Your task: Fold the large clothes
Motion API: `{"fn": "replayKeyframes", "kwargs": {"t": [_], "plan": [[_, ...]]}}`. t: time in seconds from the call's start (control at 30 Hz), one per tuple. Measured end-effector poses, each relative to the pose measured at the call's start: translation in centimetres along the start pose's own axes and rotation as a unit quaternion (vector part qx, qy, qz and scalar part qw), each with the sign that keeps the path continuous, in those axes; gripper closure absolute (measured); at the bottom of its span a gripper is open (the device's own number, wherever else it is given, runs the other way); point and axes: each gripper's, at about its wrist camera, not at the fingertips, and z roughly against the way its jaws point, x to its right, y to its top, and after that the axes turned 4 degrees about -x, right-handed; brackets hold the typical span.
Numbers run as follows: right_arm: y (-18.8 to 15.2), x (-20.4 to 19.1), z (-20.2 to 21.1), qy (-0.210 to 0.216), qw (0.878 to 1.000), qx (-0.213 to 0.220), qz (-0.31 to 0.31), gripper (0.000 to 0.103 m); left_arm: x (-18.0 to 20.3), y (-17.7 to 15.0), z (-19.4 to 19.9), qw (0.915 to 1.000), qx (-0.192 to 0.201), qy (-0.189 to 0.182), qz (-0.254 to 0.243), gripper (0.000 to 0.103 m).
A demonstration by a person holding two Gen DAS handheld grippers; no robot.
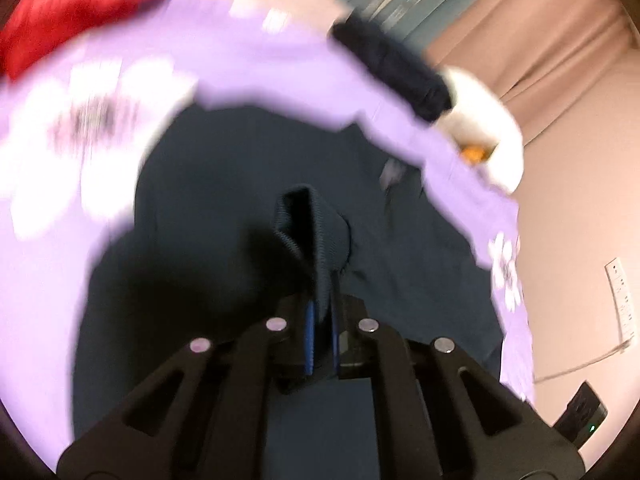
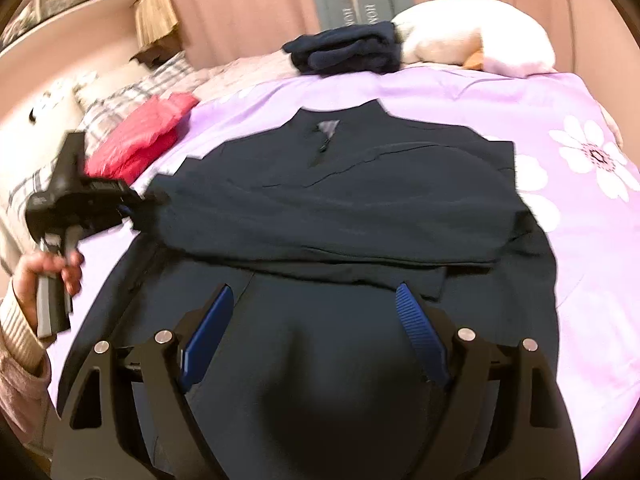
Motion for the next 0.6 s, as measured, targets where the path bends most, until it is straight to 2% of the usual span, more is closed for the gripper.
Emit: {"fn": "replayKeyframes", "kwargs": {"t": [0.07,0.13,0.2,0.3,0.37,0.4,0.43,0.5,0.53,0.6], "plan": [[0.3,0.6,0.3,0.003,1.0,0.01,-0.012,0.02,1.5,2.2,1.0,0.9992,0.028,0.004,-0.026,0.097],[0.6,1.2,0.5,0.004,1.0,0.017,-0.022,0.02,1.7,3.7,1.1,0.9988,0.035,0.016,-0.029,0.098],[0.8,1.6,0.3,0.001,1.0,0.015,-0.027,0.02,0.8,4.0,0.3,0.9992,0.015,0.025,-0.028,0.097],[0.7,2.2,-0.1,-0.005,1.0,0.005,-0.028,0.02,-1.9,2.6,-2.9,0.9946,-0.046,0.086,-0.035,0.092],[0.9,2.8,-0.5,-0.01,0.999,-0.001,-0.031,0.02,-3.8,1.7,-4.4,0.9896,-0.068,0.123,-0.033,0.085],[1.1,3.1,-0.6,-0.012,0.999,-0.003,-0.035,0.02,-5.0,1.1,-4.7,0.9873,-0.076,0.137,-0.027,0.078],[1.4,3.5,-0.6,-0.009,0.999,-0.003,-0.04,0.02,-6.3,0.7,-5.0,0.9858,-0.087,0.143,-0.014,0.064],[2.2,4.4,-0.7,-0.003,0.999,-0.001,-0.053,0.02,-7.2,0.3,-4.7,0.9874,-0.092,0.129,-0.007,0.05],[2.9,5.0,-0.8,-0.005,0.998,0.0,-0.061,0.02,-7.1,0.2,-4.1,0.9866,-0.088,0.136,-0.018,0.037],[4.1,6.2,-1.0,-0.013,0.997,0.004,-0.075,0.02,-6.5,0.3,-3.0,0.9858,-0.072,0.146,-0.041,0.032]]}}
